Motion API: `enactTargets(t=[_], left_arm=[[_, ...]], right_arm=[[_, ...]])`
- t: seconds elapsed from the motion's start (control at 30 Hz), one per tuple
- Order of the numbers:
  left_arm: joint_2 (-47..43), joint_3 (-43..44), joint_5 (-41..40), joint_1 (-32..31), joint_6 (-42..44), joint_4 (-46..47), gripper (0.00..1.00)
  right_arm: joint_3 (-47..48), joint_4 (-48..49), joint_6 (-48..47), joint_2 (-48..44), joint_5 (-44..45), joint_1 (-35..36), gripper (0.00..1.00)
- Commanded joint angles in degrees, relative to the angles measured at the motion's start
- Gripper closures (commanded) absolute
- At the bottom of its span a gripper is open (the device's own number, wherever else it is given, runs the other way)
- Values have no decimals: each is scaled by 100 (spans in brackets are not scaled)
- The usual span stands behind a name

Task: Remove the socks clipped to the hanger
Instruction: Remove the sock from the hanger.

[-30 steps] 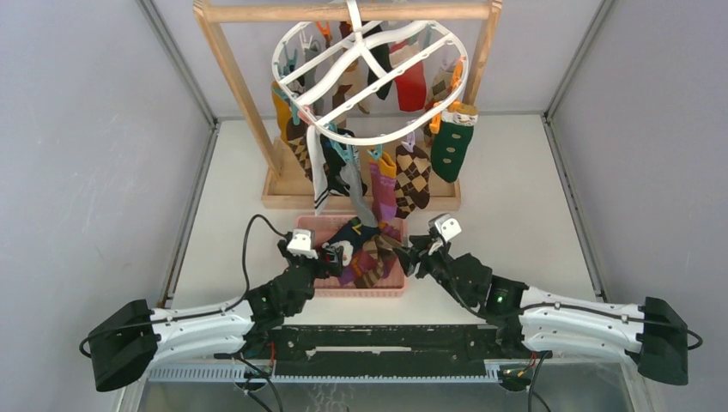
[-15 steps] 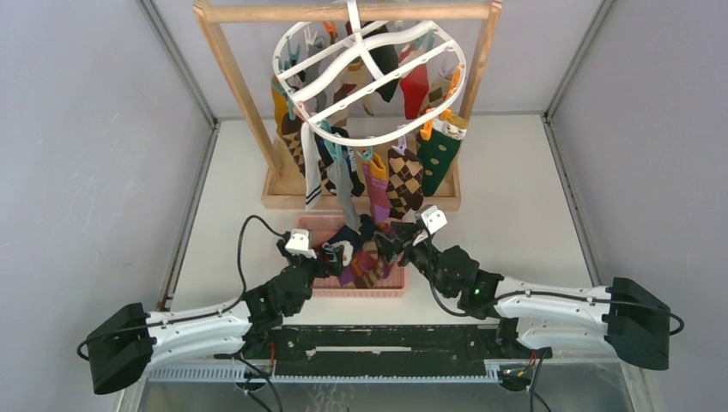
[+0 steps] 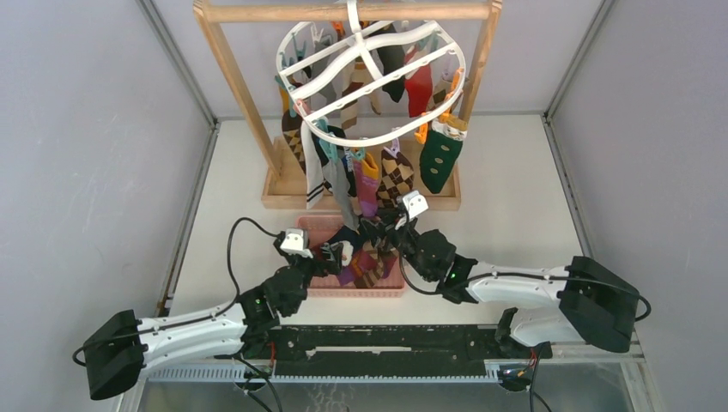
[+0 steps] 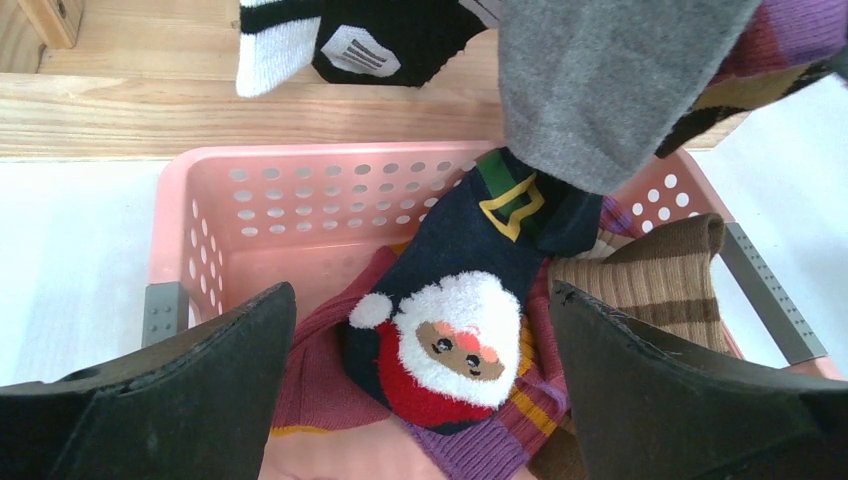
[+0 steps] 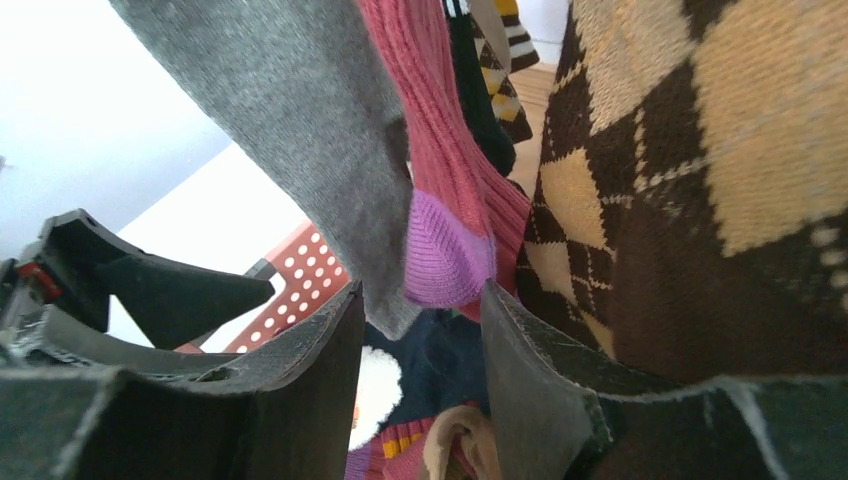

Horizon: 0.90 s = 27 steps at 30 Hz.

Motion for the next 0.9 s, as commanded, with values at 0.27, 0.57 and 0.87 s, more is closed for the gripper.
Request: enactTargets(t=[0.27,0.57,0.87], left_arm=[[-248,-42,-81,-30,10,-30,0],[-245,-62,-99,-38,16,-34,0],[-293,-65,-107,-38,18,-68,0]], right_arm=[[450,561,300,588,-261,-206,44],[494,686,291,768,-335,-87,43],[722,868,169,1131,-134,-150,57]])
